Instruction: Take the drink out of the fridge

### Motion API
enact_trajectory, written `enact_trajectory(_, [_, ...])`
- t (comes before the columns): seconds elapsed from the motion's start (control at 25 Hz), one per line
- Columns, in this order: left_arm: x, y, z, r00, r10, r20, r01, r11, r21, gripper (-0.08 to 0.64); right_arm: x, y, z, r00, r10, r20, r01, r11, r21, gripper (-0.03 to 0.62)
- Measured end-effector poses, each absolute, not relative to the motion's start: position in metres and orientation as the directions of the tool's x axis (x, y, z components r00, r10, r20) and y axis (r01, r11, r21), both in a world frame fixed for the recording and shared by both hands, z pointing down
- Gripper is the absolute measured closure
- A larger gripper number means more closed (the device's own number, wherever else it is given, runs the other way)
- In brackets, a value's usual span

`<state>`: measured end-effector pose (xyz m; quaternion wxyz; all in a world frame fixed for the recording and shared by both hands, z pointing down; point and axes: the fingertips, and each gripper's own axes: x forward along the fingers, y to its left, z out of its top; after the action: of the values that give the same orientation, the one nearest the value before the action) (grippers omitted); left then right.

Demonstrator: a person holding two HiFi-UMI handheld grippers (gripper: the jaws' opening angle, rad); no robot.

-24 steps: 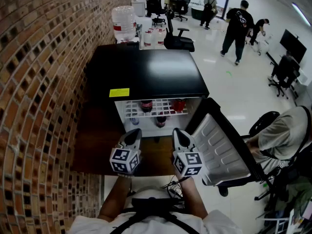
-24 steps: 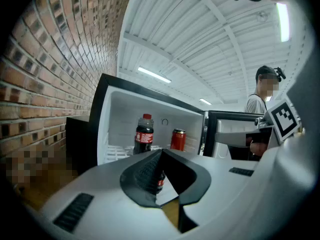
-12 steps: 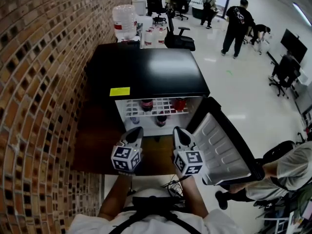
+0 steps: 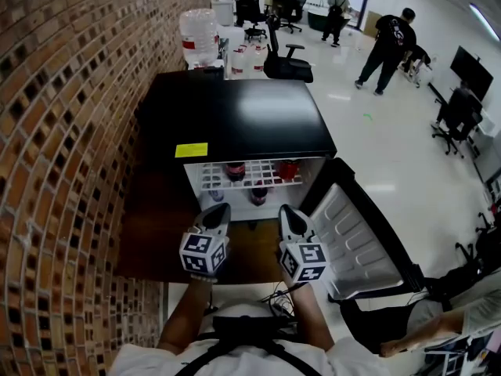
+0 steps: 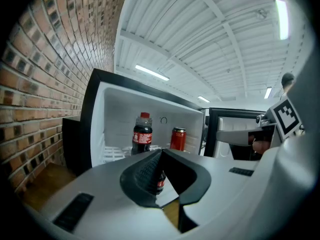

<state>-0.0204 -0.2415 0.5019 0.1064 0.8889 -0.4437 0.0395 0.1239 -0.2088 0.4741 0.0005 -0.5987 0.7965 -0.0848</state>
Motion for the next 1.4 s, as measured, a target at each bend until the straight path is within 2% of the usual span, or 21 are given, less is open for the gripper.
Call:
enact_trajectory(0.28, [-0.02,-0.25,0.5,0.6,-0.782,0.165,-0.8,-0.584,0.138,0.557,0.124,-0.212,0.475,-0.282,-0.954,0.099,-0.953,0.267,-0.143,0.578])
enact_trajectory(0.4, [-0.019,-0.258,0.501,0.589,-0.788,0.179,-0.808,-0.578,0.115,0.535,0.125,-0.214,0.476,-0.281,-0.955,0.098,-0.953,0.266,-0.145,0.578])
enact_trajectory(0.48, [-0.016,-0.263,0.501,0.588,-0.787,0.186,-0.808,-0.579,0.104,0.434,0.126,-0.215,0.476,-0.278,-0.956,0.097,-0.954,0.262,-0.146,0.578])
enact_trajectory(0.6, [-0.013,-0.273,0.501,0.582,-0.79,0.193,-0.812,-0.576,0.094,0.348,0.129,-0.214,0.476,-0.272,-0.957,0.097,-0.955,0.256,-0.149,0.578])
enact_trajectory(0.68, [-0.01,-0.28,0.501,0.578,-0.792,0.198,-0.815,-0.572,0.091,0.263,0.131,-0.215,0.476,-0.267,-0.959,0.096,-0.956,0.251,-0.15,0.578])
enact_trajectory(0.92, [0.0,-0.303,0.501,0.572,-0.799,0.187,-0.817,-0.576,0.036,0.116,0.142,-0.215,0.475,-0.245,-0.965,0.095,-0.962,0.229,-0.151,0.578])
enact_trajectory(1.2, [0.013,-0.328,0.508,0.564,-0.801,0.199,-0.818,-0.575,0.008,0.043,0.151,-0.215,0.476,-0.226,-0.969,0.095,-0.965,0.21,-0.157,0.578])
enact_trajectory(1.4, [0.013,-0.349,0.514,0.558,-0.803,0.207,-0.827,-0.557,0.068,0.034,0.156,-0.217,0.476,-0.222,-0.971,0.095,-0.966,0.206,-0.154,0.578])
